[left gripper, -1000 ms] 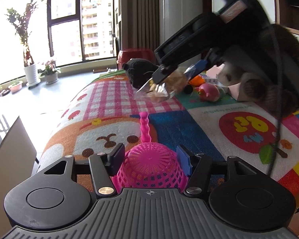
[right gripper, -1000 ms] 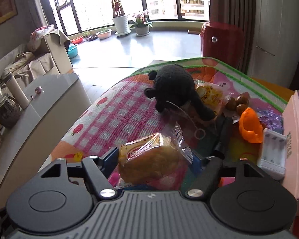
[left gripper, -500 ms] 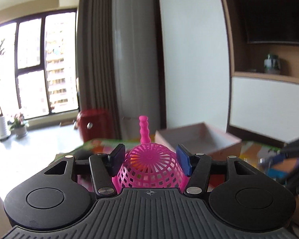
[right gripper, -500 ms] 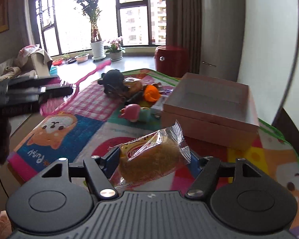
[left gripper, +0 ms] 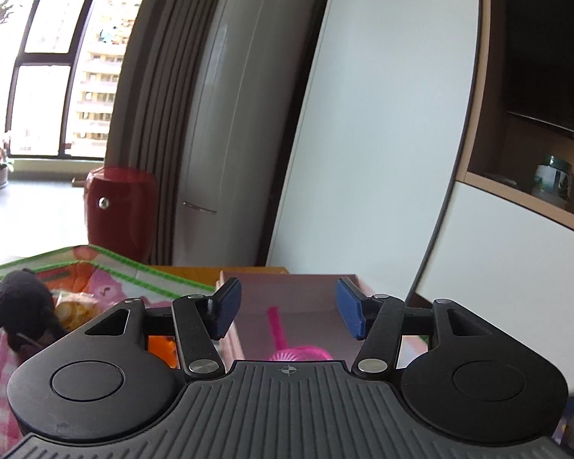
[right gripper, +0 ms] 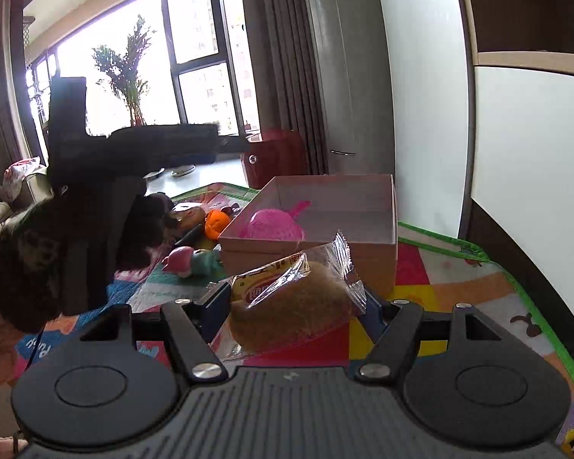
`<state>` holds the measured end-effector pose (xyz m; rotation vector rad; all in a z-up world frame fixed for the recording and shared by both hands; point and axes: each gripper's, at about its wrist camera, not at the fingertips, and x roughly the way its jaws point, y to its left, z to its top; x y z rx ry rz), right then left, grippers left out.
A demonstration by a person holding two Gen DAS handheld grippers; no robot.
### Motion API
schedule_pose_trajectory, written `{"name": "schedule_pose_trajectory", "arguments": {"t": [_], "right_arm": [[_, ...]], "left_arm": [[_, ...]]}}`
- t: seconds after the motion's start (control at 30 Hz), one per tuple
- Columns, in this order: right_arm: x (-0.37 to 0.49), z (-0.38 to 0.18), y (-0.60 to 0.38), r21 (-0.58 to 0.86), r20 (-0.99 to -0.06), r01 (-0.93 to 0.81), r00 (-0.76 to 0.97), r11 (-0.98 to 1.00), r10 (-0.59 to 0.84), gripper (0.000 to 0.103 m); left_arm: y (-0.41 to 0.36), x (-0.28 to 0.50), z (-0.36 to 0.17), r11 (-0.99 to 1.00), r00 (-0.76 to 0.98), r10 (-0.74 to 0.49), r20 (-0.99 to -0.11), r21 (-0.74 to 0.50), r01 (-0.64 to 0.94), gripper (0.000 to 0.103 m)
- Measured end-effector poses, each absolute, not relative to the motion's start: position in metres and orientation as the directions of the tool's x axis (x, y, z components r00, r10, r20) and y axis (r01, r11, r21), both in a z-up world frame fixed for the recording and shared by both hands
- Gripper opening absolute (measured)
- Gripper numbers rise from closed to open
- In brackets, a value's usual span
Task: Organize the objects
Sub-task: 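Drop the basket into the pink box with left gripper while right gripper drops a bread bun there, then move the left gripper to the pink-and-teal toy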
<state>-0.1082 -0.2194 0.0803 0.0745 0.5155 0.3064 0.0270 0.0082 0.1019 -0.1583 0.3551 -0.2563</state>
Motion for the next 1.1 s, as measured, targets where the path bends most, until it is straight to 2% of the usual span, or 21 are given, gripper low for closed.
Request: {"name": "schedule_pose_trajectory", "arguments": {"t": [0.13, 0.23, 0.3, 0.33, 0.37, 0.5, 0.6, 0.7, 0.87, 0.97, 1.1], "right_arm": [[-0.066, 0.099, -0.212, 0.128, -0.417, -0.249, 0.865, 0.96, 0.28, 0.07], [-0.023, 0.117, -0.202, 0.1, -0.371, -0.205, 0.9, 0.974, 0.227, 0.066], [0.008, 0.122, -0.196, 0.071, -0.372, -0.161, 0.911, 0.984, 0.176, 0.076], [0.022, 0.122, -0.194, 0.067, -0.394, -0.146, 0.905, 0.987, 0.161, 0.092], [0.035, 0.118, -0.193, 0.076, -0.417, -0.127, 0.897, 0.989, 0.147, 0.098], [0.041, 0.087, -0.182, 0.11, -0.518, -0.109, 0.842, 0.988, 0.15, 0.099], [0.025, 0.053, -0.167, 0.031, -0.589, -0.072, 0.805, 0.997, 0.076, 0.1], [0.002, 0.028, -0.159, 0.014, -0.621, -0.088, 0.78, 0.996, 0.078, 0.101], [-0.017, 0.007, -0.154, 0.019, -0.643, -0.106, 0.76, 0.994, 0.094, 0.103], [-0.022, -0.003, -0.152, 0.012, -0.638, -0.099, 0.766, 0.995, 0.084, 0.103], [-0.025, -0.005, -0.158, 0.03, -0.625, -0.07, 0.777, 0.997, 0.073, 0.103]], "left_arm": [[0.038, -0.006, 0.083, 0.97, 0.894, -0.224, -0.388, -0.178, 0.166, 0.06], [0.056, -0.023, 0.065, 0.976, 0.87, -0.196, -0.453, -0.174, 0.129, 0.06], [0.065, -0.032, 0.053, 0.981, 0.85, -0.18, -0.495, -0.155, 0.117, 0.06], [0.067, -0.035, 0.047, 0.984, 0.84, -0.17, -0.515, -0.136, 0.116, 0.06], [0.071, -0.04, 0.042, 0.987, 0.832, -0.159, -0.531, -0.112, 0.117, 0.06], [0.08, -0.036, 0.03, 0.99, 0.817, -0.136, -0.56, -0.095, 0.099, 0.06], [0.083, -0.028, 0.027, 0.991, 0.82, -0.12, -0.56, -0.116, 0.065, 0.06], [0.075, -0.016, 0.027, 0.993, 0.829, -0.114, -0.547, -0.095, 0.073, 0.06], [0.056, 0.012, 0.024, 0.997, 0.828, -0.073, -0.556, -0.028, 0.069, 0.06], [0.05, 0.025, 0.021, 0.998, 0.823, -0.049, -0.566, -0.001, 0.059, 0.063], [0.043, 0.034, 0.02, 0.998, 0.826, -0.036, -0.562, 0.02, 0.058, 0.063]]}}
